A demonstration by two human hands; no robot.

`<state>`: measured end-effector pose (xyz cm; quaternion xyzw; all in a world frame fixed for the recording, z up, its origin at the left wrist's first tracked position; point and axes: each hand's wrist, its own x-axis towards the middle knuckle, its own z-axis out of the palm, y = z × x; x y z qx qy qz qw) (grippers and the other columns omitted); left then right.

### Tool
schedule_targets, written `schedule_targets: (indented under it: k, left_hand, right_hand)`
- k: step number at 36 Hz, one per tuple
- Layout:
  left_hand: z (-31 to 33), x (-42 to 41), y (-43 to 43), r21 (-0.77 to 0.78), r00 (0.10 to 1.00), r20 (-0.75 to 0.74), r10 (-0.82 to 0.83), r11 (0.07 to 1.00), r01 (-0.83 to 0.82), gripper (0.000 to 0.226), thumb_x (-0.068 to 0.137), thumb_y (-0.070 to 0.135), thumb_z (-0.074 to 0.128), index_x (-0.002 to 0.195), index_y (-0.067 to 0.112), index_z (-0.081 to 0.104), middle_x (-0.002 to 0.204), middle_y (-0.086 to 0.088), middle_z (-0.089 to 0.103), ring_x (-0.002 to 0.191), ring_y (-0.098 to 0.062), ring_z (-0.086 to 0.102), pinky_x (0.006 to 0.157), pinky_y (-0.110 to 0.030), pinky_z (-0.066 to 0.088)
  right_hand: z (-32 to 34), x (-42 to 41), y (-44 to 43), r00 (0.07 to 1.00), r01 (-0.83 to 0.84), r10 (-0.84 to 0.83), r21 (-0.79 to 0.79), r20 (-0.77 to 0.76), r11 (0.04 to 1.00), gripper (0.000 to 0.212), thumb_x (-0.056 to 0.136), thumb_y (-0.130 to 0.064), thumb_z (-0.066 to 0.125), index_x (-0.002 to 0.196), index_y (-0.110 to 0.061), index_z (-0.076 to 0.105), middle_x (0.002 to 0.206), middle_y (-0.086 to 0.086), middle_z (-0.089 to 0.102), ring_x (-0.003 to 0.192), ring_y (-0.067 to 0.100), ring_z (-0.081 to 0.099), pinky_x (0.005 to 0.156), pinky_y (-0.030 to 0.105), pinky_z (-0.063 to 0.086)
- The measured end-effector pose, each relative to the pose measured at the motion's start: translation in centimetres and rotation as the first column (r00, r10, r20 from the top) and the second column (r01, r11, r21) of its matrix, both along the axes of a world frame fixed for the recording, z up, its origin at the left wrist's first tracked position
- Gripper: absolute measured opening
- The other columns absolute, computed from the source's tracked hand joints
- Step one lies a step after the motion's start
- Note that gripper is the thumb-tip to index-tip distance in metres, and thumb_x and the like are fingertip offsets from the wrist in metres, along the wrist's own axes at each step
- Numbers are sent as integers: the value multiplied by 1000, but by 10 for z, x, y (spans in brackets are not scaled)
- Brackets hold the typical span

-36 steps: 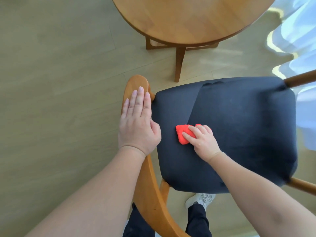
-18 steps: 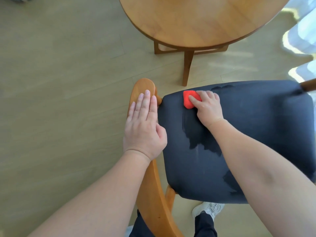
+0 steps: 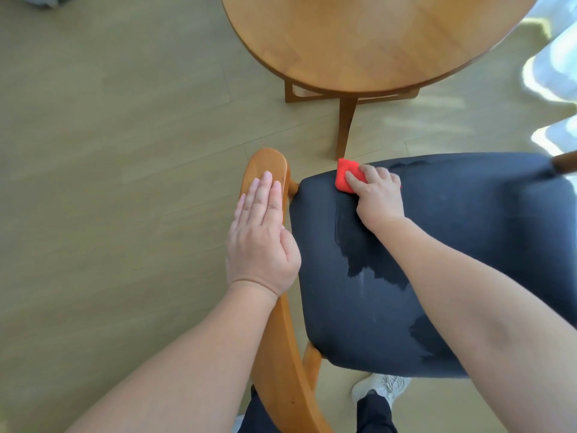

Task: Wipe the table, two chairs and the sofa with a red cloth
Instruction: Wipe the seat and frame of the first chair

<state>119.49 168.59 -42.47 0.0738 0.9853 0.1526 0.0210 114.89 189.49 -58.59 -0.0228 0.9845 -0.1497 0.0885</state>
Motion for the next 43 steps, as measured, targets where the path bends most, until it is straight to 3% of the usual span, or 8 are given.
schedule_targets:
  k: [4,7,11,17,21,31,37,43]
  left_hand:
    - [-1,0,0,-1,1000,4,-5,1000,5,60,85,15,27,143,5,39,152,-8,34,142,-21,26,116,-38,20]
    - [-1,-1,-1,-4,1000,11,-8,1000,8,61,85,15,27,144,5,38,152,-7,34,142,-21,26,116,-38,20]
    - [-1,0,-1,6,1000,-2,-15,1000,15,60,84,14,28,142,4,41,151,-9,36,141,-22,28,116,-37,19]
    - [3,0,0,26,1000,-6,-9,1000,9,60,84,15,27,141,4,42,150,-9,37,141,-23,29,117,-33,16]
    - [4,0,1,31,1000,-9,-15,999,15,60,84,14,27,141,3,42,150,-10,38,140,-24,30,116,-34,17]
    - [3,-1,0,15,1000,-10,-22,1000,22,59,84,13,26,141,2,42,150,-11,37,141,-25,29,116,-36,19]
    - [3,-1,-1,14,1000,-11,-23,1000,23,60,84,14,26,141,2,42,150,-11,36,141,-24,29,116,-38,20]
    - [4,-1,-2,9,1000,-3,-22,1000,22,60,85,15,25,142,4,40,151,-9,35,142,-22,27,117,-36,19]
  right_hand:
    - [-4,22,-5,998,-43,41,-24,-49,999,58,66,7,66,120,-14,64,124,19,58,100,42,55,85,49,39]
    - [-4,43,-11,990,-104,101,-30,-102,994,54,65,4,61,116,-13,67,119,19,60,95,42,58,79,49,42]
    - [-5,86,-20,967,-237,233,-32,-105,971,67,49,3,78,113,-15,69,117,16,62,90,39,61,74,47,47]
    - [-7,150,-23,903,-426,419,-69,-100,902,61,60,-8,86,117,-19,68,122,11,61,102,35,58,81,46,49]
    - [-7,145,-19,870,-487,479,-49,-115,872,66,56,-10,87,118,-20,68,118,11,61,100,32,49,80,45,50]
    - [-9,90,-14,740,-660,652,7,-163,751,52,64,-7,76,114,-19,67,108,14,60,84,33,55,73,43,46]
    - [-6,45,-26,821,-549,540,8,-186,836,54,59,0,74,110,-16,69,104,17,62,80,36,58,72,44,49]
    - [-11,5,-36,909,-388,390,37,-146,921,53,66,-1,75,115,-18,67,107,17,59,87,38,55,76,44,45]
